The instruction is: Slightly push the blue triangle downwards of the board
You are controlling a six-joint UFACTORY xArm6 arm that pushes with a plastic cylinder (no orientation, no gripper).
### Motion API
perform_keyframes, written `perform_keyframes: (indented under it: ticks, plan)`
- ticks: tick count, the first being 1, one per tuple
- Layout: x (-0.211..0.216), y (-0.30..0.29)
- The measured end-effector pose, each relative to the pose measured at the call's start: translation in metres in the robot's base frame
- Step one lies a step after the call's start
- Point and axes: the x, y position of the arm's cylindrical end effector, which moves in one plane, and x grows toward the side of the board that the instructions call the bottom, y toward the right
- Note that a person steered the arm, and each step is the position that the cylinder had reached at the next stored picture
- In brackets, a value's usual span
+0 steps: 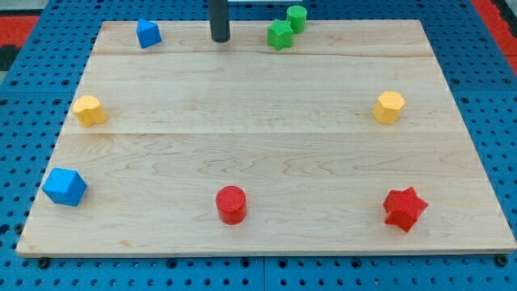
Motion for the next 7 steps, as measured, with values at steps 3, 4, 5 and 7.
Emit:
perform_keyframes:
  ticks: [3, 4, 5, 7]
  plan:
    - [0.017, -0.098]
    - [-0.02, -0.089]
    - [-0.062, -0.077]
    - [0.011, -0.102]
